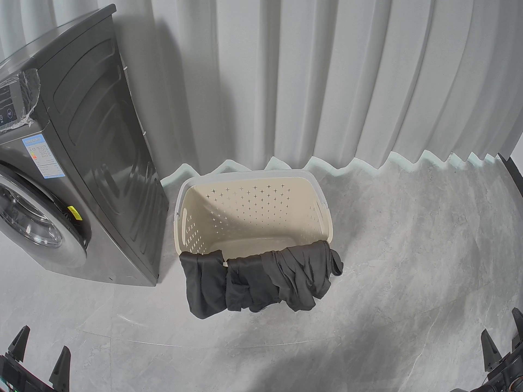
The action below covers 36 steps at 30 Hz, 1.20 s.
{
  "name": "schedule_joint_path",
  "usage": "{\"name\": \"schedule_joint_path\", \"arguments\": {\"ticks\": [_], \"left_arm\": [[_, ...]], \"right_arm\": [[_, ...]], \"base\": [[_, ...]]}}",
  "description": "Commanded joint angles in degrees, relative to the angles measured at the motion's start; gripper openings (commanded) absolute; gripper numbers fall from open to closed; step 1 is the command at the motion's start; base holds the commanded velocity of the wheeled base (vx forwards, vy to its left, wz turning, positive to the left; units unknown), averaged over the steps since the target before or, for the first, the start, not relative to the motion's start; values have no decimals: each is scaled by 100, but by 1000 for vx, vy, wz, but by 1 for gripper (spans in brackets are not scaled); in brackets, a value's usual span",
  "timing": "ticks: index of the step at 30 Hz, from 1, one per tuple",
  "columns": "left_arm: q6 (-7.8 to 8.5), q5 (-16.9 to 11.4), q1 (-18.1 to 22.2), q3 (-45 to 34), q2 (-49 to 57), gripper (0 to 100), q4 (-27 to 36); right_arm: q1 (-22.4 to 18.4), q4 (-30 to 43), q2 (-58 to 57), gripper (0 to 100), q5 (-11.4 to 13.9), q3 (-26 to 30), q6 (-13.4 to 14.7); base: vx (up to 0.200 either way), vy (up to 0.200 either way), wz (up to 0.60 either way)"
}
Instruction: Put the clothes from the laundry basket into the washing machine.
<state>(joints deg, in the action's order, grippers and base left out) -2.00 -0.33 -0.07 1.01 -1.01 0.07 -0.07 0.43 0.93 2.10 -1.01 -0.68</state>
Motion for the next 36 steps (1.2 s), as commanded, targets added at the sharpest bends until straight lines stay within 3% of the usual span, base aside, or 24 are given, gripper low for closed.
{"name": "schedule_joint_path", "arguments": {"ticks": [1, 36], "left_arm": [[-2, -2, -1, -92, 92, 100, -7], [-2, -2, -1, -92, 101, 100, 1]], "right_arm": [[-1, 1, -93, 100, 1, 92, -2], [-1, 1, -93, 100, 1, 92, -2]], "base": [[0, 200, 0], [0, 200, 0]]}}
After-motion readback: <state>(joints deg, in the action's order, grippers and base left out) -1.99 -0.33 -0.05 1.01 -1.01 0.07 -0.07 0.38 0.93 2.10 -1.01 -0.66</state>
